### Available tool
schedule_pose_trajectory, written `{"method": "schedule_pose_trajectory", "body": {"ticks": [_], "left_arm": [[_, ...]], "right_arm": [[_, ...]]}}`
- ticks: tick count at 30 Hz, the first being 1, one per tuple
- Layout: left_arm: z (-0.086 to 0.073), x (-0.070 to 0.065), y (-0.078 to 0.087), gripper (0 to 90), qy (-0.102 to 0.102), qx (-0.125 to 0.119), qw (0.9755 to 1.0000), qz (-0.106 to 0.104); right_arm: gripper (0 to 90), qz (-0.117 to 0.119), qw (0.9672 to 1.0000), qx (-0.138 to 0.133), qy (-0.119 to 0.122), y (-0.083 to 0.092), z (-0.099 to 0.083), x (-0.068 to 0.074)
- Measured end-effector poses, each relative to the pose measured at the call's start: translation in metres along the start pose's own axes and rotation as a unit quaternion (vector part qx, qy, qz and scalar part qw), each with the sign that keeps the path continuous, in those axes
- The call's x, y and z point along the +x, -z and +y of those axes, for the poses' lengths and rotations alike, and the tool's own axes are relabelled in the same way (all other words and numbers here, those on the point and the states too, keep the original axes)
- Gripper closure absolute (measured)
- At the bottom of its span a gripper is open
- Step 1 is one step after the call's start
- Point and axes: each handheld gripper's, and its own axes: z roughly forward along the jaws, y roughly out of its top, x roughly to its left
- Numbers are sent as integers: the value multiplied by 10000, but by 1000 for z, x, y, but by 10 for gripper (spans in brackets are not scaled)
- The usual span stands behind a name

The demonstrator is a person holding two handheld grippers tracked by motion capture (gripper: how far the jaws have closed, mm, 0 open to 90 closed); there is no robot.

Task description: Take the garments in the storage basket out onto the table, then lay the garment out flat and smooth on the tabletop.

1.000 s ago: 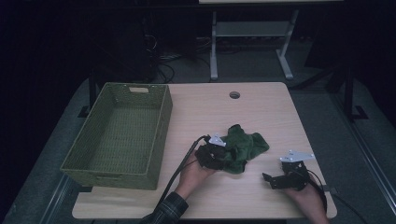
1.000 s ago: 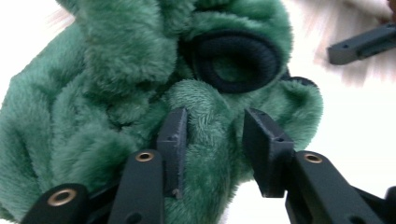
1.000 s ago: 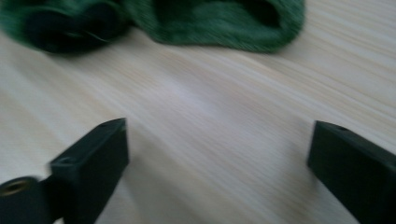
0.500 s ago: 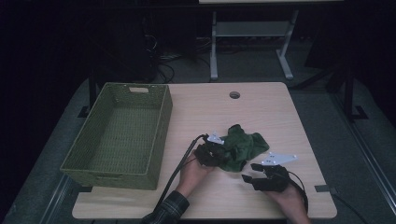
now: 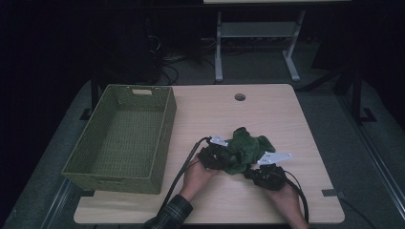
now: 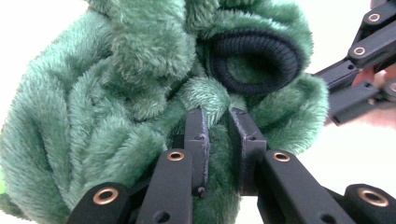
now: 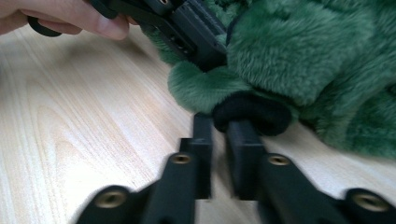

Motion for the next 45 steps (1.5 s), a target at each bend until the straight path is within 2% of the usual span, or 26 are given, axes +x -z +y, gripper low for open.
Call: {"method": "schedule_pose_trajectory", "body": {"ticks": [1, 4, 9, 10, 18, 28, 31, 39, 44, 45], "left_arm": [[1, 1, 3, 781, 52, -37, 9999, -107], [2, 2, 9, 786, 58, -82, 9996, -249], [5, 0, 19, 801, 16, -157, 9993, -327], [5, -1, 25, 803, 19, -240, 9992, -322], [4, -2, 46, 807, 38, -423, 9987, -296], [0, -3, 70, 814, 31, -605, 9978, -263], [-3, -2, 78, 817, 90, -716, 9972, -214], [-16, -1, 84, 823, 206, -664, 9974, -167], [-31, 0, 82, 827, 297, -458, 9985, -86], [-37, 1, 79, 826, 353, -326, 9988, -61]], "right_arm": [[858, -19, 10000, 10, -1, 1, 0, 0], [865, -38, 10000, 8, 12, 5, -1, -4], [869, -95, 10000, -2, -23, 13, -1, -9], [870, -104, 9999, -1, -45, 14, -1, -9], [872, -218, 9998, -11, -10, 23, -4, -14], [874, -406, 9991, -104, -50, 46, -10, -24], [875, -471, 9988, -133, -77, 53, -13, -27], [875, -690, 9974, -90, -167, 74, -27, -37], [877, -800, 9965, 9, -247, 81, -36, -42], [876, -794, 9964, 41, -285, 81, -38, -42]]}}
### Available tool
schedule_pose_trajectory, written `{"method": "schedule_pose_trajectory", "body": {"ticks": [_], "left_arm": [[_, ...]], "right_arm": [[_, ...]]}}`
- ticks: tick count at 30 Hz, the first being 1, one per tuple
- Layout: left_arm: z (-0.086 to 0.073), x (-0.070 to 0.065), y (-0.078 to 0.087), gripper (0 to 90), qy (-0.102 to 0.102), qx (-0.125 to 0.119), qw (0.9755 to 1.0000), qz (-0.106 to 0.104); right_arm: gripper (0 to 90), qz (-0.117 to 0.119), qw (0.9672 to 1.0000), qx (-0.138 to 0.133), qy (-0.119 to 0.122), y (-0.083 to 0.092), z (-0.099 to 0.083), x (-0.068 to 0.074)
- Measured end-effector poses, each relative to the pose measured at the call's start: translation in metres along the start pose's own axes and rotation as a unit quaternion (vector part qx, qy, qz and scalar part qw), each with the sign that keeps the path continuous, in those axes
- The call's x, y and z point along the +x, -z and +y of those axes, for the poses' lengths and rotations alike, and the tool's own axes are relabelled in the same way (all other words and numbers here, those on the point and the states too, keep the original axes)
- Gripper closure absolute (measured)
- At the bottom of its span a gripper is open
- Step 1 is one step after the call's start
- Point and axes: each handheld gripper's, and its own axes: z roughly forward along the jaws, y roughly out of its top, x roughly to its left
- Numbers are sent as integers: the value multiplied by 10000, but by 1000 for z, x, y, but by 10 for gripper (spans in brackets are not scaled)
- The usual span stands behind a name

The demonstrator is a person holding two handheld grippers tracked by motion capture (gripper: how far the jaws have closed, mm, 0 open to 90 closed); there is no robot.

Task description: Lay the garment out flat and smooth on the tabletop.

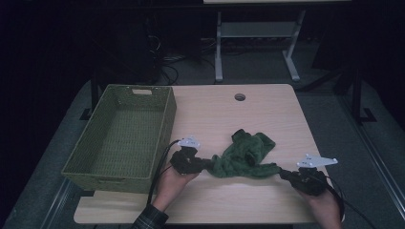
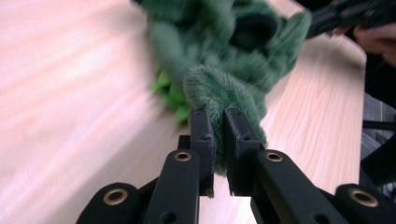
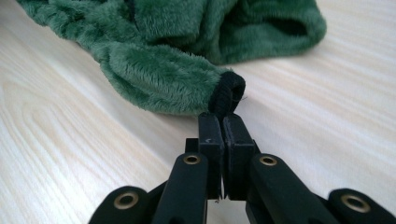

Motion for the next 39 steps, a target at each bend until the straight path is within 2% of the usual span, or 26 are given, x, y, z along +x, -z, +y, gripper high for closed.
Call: {"method": "schedule_pose_trajectory", "body": {"ticks": [3, 6, 8, 10, 11, 12, 13, 14, 17, 20, 23, 24, 26, 28, 29, 33, 39], "left_arm": [[-6, 2, -2, 793, 3, 89, 9998, 181], [-6, 1, 2, 708, 3, 37, 9996, 264], [0, -4, 12, 699, -71, -133, 9993, 330], [4, -8, 17, 706, -112, -218, 9993, 282], [4, -8, 17, 730, -112, -218, 9993, 282], [6, -12, 17, 765, -179, -245, 9995, 114], [6, -12, 17, 802, -179, -245, 9995, 114], [7, -17, 11, 840, -248, -184, 9995, -24], [6, -21, -2, 894, -309, -39, 9994, -163], [4, -22, -12, 894, -351, 50, 9992, -163], [1, -15, -30, 894, -398, 302, 9987, 37], [1, -15, -30, 894, -398, 302, 9987, 37], [-2, -7, -41, 894, -353, 499, 9980, 173], [-5, -2, -45, 896, -295, 536, 9980, 156], [-5, -1, -45, 896, -281, 546, 9980, 118], [-7, -1, -43, 897, -276, 596, 9978, 91], [-17, -6, -33, 897, -254, 692, 9973, -21]], "right_arm": [[868, -12, 10000, 97, -2, 0, -4, -1], [773, -128, 9998, 111, 58, 0, -4, -1], [718, -249, 9996, 62, 93, 3, -3, -1], [701, -345, 9993, -34, 150, 8, 0, 0], [724, -328, 9993, -74, 157, 10, 1, 0], [766, -268, 9994, -111, 169, 12, 3, 1], [801, -218, 9994, -146, 217, 12, 5, 2], [834, -156, 9995, -154, 246, 11, 6, 4], [895, 48, 9997, -65, 251, 1, 11, 7], [896, 140, 9995, 54, 294, -11, 16, 7], [897, 194, 9994, 111, 257, -21, 20, 3], [897, 171, 9993, 187, 277, -24, 20, 2], [897, 114, 9988, 377, 284, -32, 19, 0], [898, 139, 9982, 518, 257, -38, 15, -2], [898, 162, 9985, 490, 193, -37, 15, -2], [898, 149, 9984, 508, 200, -35, 12, 0], [899, 200, 9981, 562, 159, -21, -1, 12]]}}
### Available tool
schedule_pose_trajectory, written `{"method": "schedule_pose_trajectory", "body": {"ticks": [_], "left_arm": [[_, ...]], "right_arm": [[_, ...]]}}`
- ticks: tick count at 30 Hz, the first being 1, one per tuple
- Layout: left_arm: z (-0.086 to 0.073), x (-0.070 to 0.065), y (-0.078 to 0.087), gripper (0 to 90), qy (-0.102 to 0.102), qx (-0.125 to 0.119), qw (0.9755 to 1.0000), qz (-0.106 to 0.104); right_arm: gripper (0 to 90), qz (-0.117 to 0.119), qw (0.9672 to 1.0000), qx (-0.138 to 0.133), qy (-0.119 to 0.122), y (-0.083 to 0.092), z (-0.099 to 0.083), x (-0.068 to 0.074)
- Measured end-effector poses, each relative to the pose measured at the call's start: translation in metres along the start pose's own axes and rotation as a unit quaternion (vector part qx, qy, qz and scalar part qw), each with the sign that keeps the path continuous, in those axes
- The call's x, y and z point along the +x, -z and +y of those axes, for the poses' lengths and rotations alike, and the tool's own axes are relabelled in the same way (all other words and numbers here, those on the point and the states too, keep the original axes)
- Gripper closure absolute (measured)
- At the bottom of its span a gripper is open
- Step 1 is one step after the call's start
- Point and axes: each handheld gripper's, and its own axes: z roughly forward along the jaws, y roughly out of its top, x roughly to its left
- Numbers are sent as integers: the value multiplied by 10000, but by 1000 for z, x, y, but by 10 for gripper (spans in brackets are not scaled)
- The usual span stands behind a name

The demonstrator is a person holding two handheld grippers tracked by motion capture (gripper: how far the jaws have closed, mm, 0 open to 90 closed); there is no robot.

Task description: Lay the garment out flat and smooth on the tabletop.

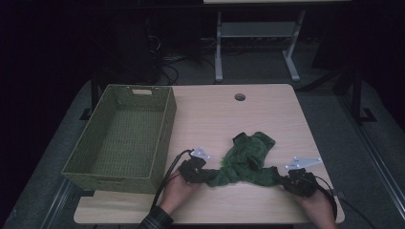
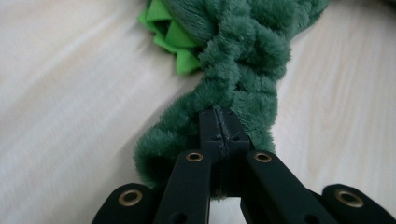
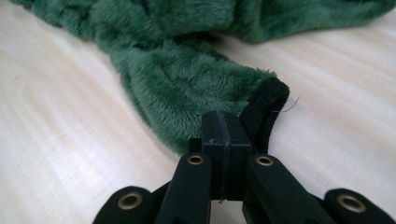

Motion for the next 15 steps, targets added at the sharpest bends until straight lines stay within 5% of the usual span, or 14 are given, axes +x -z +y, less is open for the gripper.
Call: {"method": "schedule_pose_trajectory", "body": {"ticks": [8, 11, 15], "left_arm": [[-14, -8, 13, 874, -60, 115, 9999, -84], [-3, -10, 22, 739, -74, -44, 9999, -73], [17, -8, 27, 676, -186, -161, 9997, -9]], "right_arm": [[897, 40, 9999, 48, 113, 9, -12, 18], [849, 82, 9998, -184, 55, 16, -8, 19], [786, 118, 9989, -446, 76, 21, 3, 21]]}}
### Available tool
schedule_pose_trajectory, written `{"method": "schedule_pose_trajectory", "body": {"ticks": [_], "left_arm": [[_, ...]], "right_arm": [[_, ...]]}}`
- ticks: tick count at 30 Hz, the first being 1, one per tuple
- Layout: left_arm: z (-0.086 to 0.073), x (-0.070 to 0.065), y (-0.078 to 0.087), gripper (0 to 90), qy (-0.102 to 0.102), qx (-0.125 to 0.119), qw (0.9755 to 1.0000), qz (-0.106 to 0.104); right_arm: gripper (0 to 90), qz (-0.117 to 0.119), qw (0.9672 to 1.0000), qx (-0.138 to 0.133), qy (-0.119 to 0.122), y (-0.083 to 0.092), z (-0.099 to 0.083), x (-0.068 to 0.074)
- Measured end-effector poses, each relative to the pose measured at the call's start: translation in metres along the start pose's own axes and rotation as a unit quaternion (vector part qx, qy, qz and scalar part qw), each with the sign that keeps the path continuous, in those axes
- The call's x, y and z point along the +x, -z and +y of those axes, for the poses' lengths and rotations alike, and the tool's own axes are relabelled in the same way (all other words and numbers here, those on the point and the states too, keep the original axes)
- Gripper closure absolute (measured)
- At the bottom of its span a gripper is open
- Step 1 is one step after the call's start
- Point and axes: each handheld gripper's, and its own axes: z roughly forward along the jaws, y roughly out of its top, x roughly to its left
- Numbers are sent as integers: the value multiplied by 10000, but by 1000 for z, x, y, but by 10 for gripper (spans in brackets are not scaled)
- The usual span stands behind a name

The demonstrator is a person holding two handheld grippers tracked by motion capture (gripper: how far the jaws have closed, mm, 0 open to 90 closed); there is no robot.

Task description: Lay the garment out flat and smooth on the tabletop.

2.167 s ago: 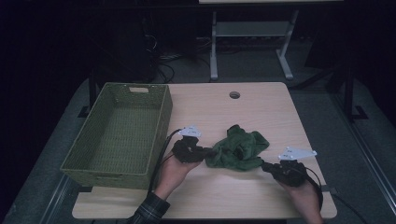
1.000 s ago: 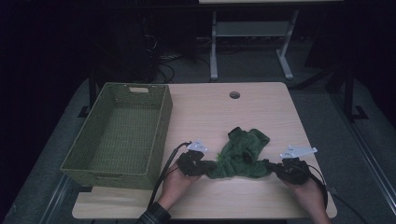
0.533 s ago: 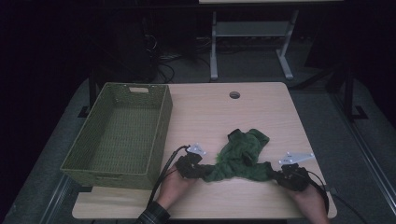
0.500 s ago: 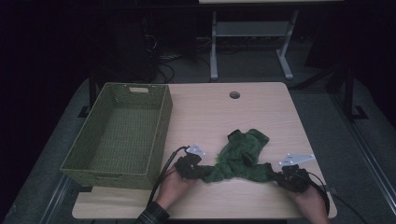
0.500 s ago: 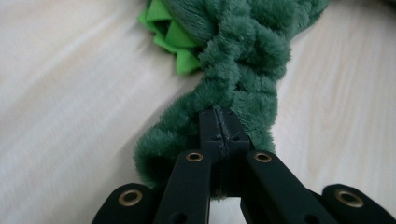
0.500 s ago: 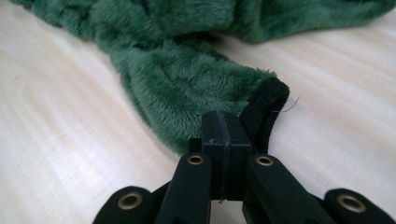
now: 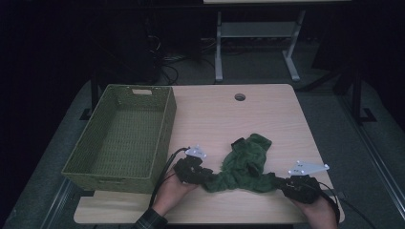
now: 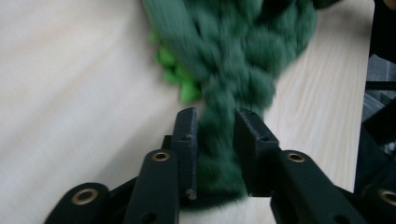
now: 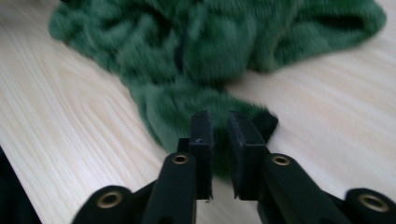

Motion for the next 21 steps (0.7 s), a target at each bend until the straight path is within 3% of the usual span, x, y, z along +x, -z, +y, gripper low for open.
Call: {"method": "schedule_pose_trajectory", "body": {"ticks": [7, 8, 12, 21], "left_arm": [[43, 17, -8, 597, -158, -192, 9997, -5], [43, 17, -8, 588, -158, -192, 9997, -5], [69, 28, -20, 548, -302, -232, 9993, 6], [100, 40, -40, 480, -380, -372, 9986, -75]], "right_arm": [[727, 156, 9997, -166, 126, -8, 21, 8], [727, 156, 9997, -166, 126, -8, 21, 8], [661, 172, 9997, -97, 159, -18, 28, 11], [614, 41, 9999, 48, 149, -35, 32, 13]]}}
